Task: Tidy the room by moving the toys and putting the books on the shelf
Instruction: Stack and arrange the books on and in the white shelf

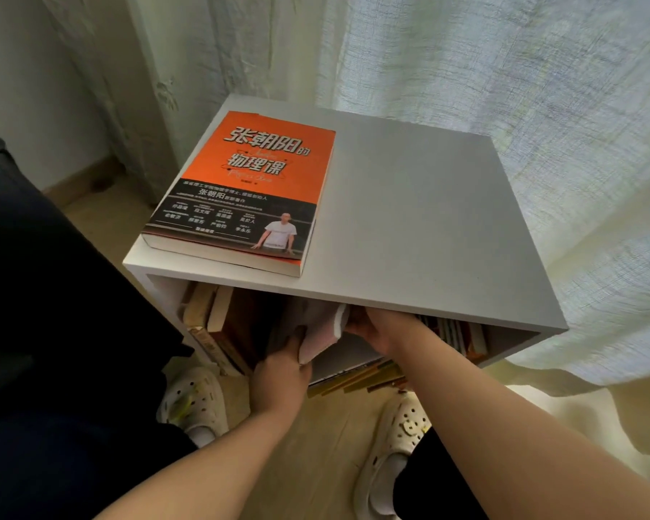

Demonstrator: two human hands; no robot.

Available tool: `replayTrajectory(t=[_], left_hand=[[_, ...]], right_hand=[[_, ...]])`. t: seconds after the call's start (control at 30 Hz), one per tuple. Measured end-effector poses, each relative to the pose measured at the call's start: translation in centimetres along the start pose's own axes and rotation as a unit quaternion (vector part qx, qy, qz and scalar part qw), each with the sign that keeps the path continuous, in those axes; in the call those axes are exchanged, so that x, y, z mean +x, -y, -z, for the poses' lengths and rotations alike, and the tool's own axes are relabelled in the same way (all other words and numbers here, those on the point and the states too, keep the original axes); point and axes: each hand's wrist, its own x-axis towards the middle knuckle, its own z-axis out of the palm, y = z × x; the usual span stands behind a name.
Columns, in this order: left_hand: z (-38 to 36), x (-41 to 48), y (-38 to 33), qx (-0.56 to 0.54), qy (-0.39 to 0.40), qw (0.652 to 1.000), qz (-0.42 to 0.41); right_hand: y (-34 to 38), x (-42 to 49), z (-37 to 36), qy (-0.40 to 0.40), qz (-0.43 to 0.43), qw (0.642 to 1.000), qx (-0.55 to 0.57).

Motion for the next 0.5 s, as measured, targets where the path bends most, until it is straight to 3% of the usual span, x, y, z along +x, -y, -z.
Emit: replayTrajectory(t=[0.1,0.2,0.3,0.37,0.5], left_hand=[[-0.4,0.7,-1.2,0.025,0.055,0.998,0.035],[-0.5,2.0,-2.5,0.009,0.202,0.978,0.047],[0.6,2.4,-3.7,-0.041,0.293,0.955,0.02],[1.1,2.6,-4.7,-0.084,0.309,0.947,0.02],[1.7,3.8,-6.2,-0.188,0.264,0.945,0.052]], right_hand=[[-0.1,0.0,1.1,-0.034,-0.003,0.999,-0.018],[-0.9,0.4,1.3,-0.069,-0.054,0.982,-0.165],[-0.9,0.0,2.3,-0.108,-0.013,0.96,-0.259],[-0.9,-0.7,3.1,-0.132,0.012,0.935,-0.328],[-1.4,-1.8,4.1,-0.198,0.055,0.868,-0.452]])
